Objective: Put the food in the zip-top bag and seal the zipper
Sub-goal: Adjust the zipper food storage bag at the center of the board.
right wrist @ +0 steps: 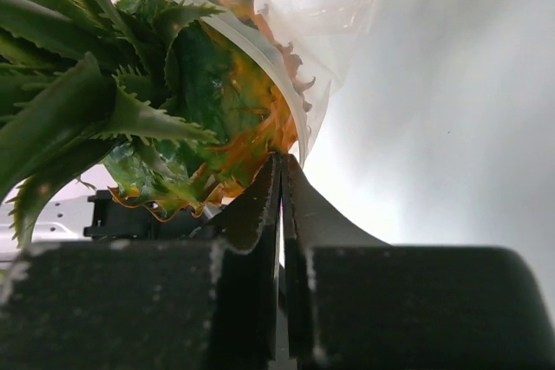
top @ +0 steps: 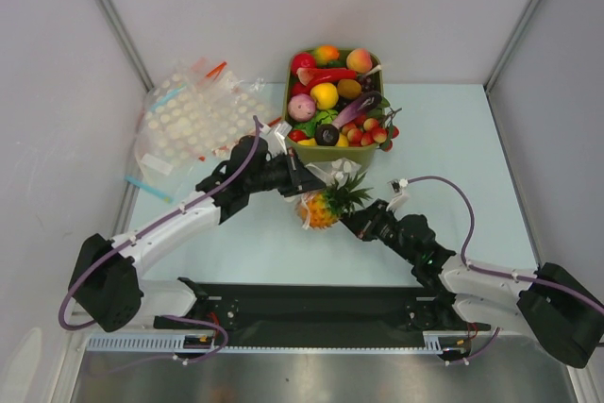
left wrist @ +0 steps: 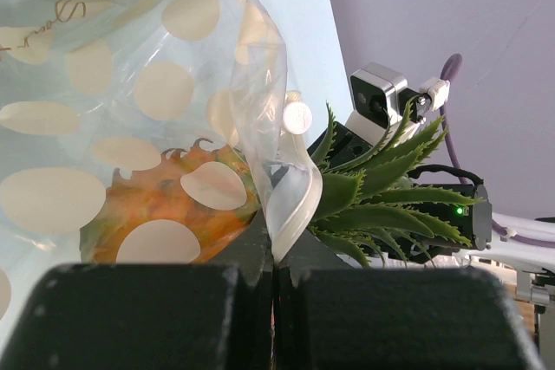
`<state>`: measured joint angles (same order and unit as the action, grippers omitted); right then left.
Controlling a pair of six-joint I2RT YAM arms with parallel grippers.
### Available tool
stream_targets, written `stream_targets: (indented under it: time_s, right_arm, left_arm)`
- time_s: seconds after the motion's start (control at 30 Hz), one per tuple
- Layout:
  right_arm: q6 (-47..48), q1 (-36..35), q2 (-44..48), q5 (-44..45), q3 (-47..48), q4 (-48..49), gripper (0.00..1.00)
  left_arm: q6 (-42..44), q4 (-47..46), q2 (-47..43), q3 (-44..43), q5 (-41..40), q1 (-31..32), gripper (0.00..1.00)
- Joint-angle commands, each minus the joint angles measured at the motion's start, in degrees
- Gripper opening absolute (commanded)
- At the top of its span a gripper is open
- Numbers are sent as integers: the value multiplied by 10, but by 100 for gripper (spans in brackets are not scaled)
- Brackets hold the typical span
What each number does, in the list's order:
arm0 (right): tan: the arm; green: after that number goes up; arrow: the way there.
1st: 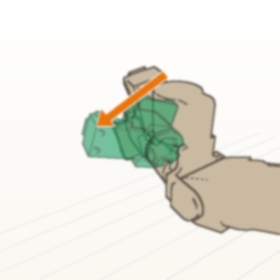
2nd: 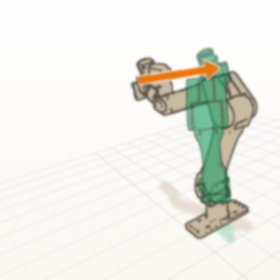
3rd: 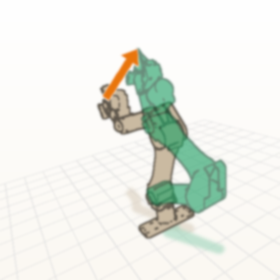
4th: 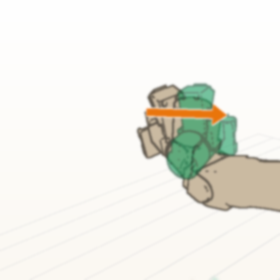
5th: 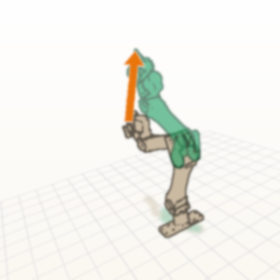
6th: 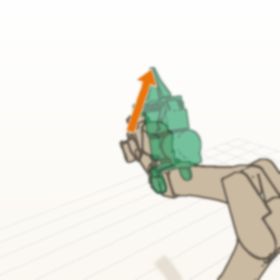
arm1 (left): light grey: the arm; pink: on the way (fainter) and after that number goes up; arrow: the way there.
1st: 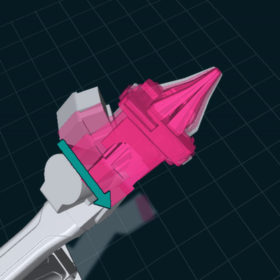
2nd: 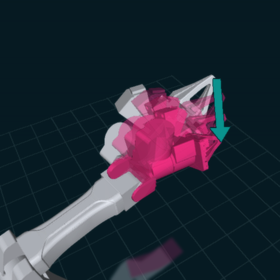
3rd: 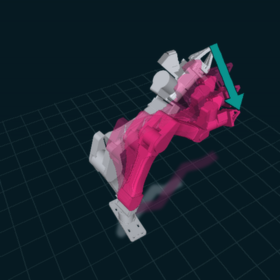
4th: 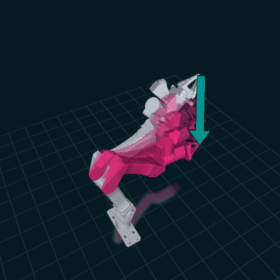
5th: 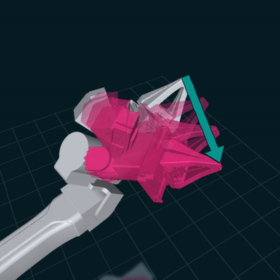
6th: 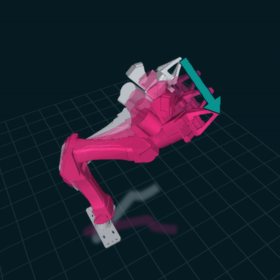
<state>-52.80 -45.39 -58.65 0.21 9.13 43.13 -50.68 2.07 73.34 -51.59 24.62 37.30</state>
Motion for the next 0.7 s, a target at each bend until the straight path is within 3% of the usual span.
stream_targets:
  time_s: [0.0, 0.17, 0.4, 0.67]
  right_arm:
    - [14, -3, 6, 30, 19, 40, 0]
    - [23, -4, 30, 37, 26, 6, 0]
    - [30, -8, 111, 62, 38, -114, 0]
    - [38, -12, 86, 69, 85, -197, 1]
  left_arm:
    - [-15, -18, -3, 5, 24, -1, 0]
    - [-14, -16, 0, 11, 20, -1, 0]
    - [-58, -44, 0, 39, 0, 3, 0]
    - [-122, -44, 1, 22, -94, 86, 0]
